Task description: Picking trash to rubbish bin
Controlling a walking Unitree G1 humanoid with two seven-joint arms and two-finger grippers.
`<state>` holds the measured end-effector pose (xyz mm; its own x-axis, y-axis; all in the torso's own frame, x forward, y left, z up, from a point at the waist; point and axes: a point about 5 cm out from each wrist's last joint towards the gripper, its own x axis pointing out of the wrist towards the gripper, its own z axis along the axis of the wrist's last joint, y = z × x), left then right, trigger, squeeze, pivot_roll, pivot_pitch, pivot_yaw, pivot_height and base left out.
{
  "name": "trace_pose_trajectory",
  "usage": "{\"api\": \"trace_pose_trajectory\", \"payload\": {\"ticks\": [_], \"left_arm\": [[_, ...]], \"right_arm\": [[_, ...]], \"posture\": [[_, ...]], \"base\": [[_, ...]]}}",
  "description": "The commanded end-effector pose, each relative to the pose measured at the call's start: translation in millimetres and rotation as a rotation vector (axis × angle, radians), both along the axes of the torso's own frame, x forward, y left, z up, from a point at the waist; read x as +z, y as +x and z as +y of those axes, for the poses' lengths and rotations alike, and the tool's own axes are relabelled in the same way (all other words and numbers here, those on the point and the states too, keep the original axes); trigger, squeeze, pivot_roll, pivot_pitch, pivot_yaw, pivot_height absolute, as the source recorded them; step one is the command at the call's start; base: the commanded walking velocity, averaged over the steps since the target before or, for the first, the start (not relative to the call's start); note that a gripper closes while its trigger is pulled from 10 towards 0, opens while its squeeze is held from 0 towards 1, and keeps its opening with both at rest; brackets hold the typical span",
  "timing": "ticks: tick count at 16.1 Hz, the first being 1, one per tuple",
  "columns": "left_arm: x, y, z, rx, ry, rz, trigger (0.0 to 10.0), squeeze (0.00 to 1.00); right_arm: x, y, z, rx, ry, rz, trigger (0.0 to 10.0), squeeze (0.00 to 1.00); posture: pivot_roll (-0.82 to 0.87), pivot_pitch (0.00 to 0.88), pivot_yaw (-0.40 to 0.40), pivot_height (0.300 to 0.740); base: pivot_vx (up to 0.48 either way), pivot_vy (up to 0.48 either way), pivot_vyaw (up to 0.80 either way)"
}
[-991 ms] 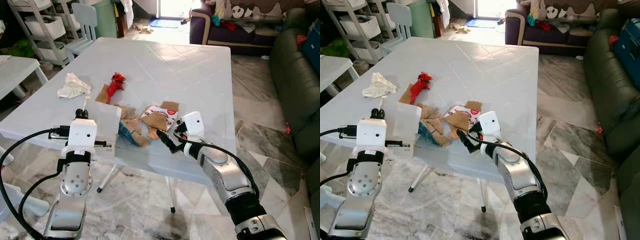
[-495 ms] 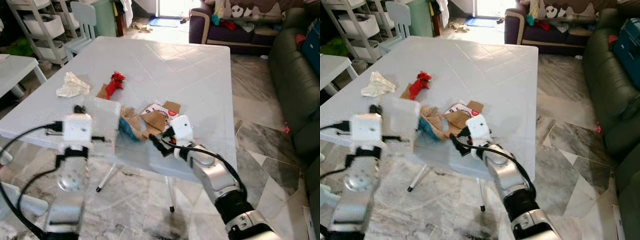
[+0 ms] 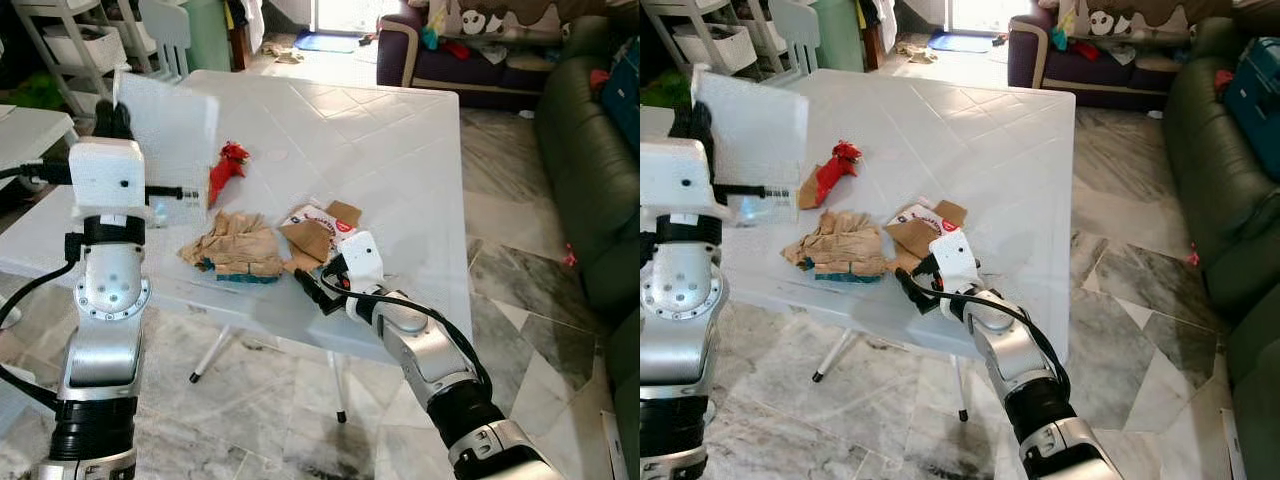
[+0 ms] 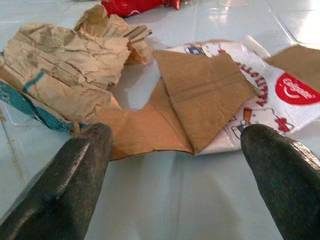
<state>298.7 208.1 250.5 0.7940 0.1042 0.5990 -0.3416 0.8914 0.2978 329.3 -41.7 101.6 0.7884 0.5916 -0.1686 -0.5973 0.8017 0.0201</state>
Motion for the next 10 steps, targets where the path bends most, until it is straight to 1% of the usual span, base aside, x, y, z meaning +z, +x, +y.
{"api": "trace_pose_trajectory", "payload": {"ticks": [1,2,4,6,7,9,10], "left_arm": [[-4.0,1.7,-0.2,-0.010,0.014,0.022,0.0,0.00],[-16.3,2.7,-0.1,-0.009,0.035,0.082,0.0,0.00],[-28.6,0.4,-0.1,0.002,0.051,0.132,0.0,0.00],[-49.1,-8.3,-6.6,-0.019,0.052,0.199,0.0,0.00],[-58.1,-12.5,-12.2,-0.039,0.049,0.225,0.0,0.00],[-67.0,-15.6,-22.0,-0.069,0.039,0.252,0.0,0.00],[-68.0,-15.6,-23.9,-0.074,0.038,0.255,0.0,0.00]], "right_arm": [[3.8,3.0,-1.4,-0.007,0.012,-0.009,10.0,0.00],[3.0,2.6,-1.7,-0.006,0.009,-0.009,10.0,0.00],[1.4,3.1,-3.6,-0.018,-0.009,-0.011,10.0,0.00],[-0.5,8.5,-12.4,-0.083,-0.037,-0.008,10.0,0.00],[-3.4,10.7,-16.3,-0.115,-0.045,0.014,10.0,0.00],[-10.7,13.2,-22.6,-0.186,-0.049,0.076,10.0,0.00],[-11.1,14.3,-24.4,-0.206,-0.057,0.071,10.0,0.00]], "posture": [[0.05,0.061,-0.005,0.740],[0.05,0.060,-0.006,0.740],[0.05,0.059,-0.010,0.740],[0.06,0.059,-0.012,0.740],[0.06,0.059,-0.013,0.740],[0.06,0.059,-0.015,0.740],[0.06,0.059,-0.016,0.740]], "base": [[0.000,0.000,0.00],[0.000,0.000,0.00],[0.000,0.000,0.00],[0.000,0.000,0.00],[0.000,0.000,0.00],[0.000,0.000,0.00],[0.000,0.000,0.00]]}}
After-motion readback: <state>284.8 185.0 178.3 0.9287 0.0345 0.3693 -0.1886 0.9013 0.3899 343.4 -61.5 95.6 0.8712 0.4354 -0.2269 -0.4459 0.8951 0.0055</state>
